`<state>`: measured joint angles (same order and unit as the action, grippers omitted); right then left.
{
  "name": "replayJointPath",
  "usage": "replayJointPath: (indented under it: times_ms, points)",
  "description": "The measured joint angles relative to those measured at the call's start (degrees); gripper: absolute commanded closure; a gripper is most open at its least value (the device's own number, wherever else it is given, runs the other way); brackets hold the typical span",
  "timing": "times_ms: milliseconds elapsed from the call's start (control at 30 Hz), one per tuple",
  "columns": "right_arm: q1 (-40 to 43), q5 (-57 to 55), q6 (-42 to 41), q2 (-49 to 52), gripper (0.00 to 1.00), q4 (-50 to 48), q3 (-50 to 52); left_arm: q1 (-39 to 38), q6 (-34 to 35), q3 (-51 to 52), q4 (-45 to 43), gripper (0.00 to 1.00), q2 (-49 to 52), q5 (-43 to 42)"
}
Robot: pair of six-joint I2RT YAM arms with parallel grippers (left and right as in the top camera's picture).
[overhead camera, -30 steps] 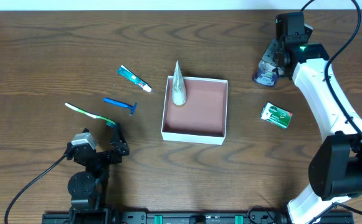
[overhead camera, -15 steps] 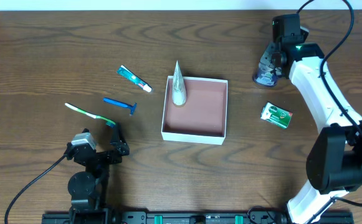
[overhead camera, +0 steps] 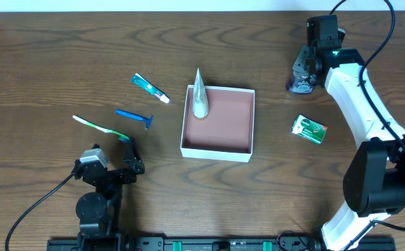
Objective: Pack container
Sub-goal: 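Lift the soap bottle and carry it over the box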
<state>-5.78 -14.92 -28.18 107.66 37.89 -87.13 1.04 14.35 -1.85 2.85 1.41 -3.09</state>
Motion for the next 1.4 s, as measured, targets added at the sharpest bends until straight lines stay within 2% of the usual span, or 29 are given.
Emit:
replayJointPath:
  times_ms: [233, 500, 700, 1067, 1400]
  points:
    - [0.00, 0.02, 7.39, 0.31, 0.98, -1.92, 0.11, 0.00, 0.00, 0.00, 0.00, 0.02, 0.00, 0.00]
    - [-0.02, 1.75, 15.91, 0.15, 0.98, -2.75, 0.11, 0.00, 0.00, 0.00, 0.00, 0.02, -0.02, 0.00]
    - [-0.04, 9.29, 20.81, -2.95, 0.98, -3.02, 0.66, 0.00, 0.00, 0.00, 0.00, 0.02, 0.00, 0.00]
    - [-1.86, 24.04, 28.79, -14.73, 0.99, -1.77, 0.66, 0.00, 0.00, 0.00, 0.00, 0.02, 0.00, 0.00]
    - [-9.62, 32.17, 35.17, -20.63, 0.99, 1.68, 0.66, 0.00, 0.00, 0.00, 0.00, 0.02, 0.00, 0.00]
